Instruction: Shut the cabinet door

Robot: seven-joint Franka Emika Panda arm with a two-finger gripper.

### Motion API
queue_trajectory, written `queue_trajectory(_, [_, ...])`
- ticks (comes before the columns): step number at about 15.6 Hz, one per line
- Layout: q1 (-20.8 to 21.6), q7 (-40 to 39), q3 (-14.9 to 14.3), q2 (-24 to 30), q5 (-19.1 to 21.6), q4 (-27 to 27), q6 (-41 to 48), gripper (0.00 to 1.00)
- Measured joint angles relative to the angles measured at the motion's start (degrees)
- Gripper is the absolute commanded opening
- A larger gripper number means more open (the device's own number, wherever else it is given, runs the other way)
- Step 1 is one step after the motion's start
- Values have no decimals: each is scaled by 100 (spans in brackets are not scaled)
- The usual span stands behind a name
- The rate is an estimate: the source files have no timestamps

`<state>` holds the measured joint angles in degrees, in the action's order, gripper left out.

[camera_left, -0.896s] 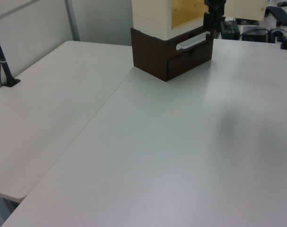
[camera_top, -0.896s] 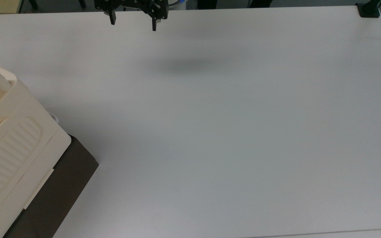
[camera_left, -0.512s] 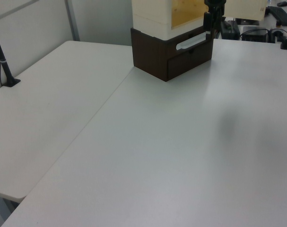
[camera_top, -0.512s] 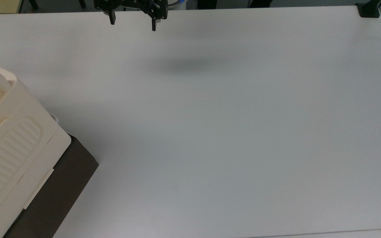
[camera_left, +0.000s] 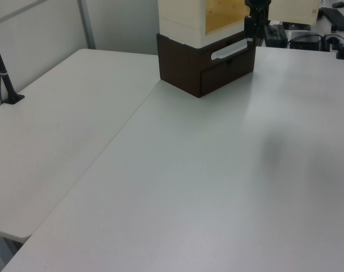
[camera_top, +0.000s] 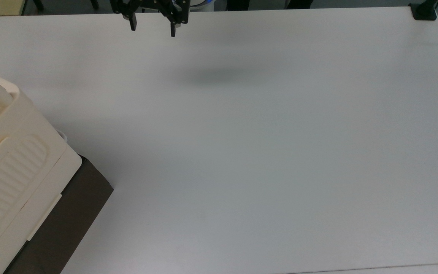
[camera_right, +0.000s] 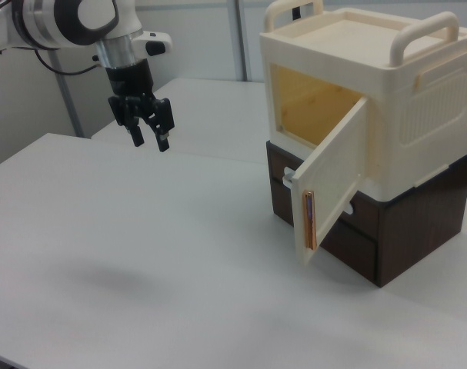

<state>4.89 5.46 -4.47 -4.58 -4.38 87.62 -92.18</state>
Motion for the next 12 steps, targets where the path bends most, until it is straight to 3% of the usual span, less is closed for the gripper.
queue_trajectory(2, [-16, -5, -6, 0, 0, 0, 0, 0])
queue_trajectory(9, [-77, -97, -36, 4, 61, -29, -1, 0])
queue_trajectory(12, [-321, -320, -48, 31, 86, -177, -4, 0])
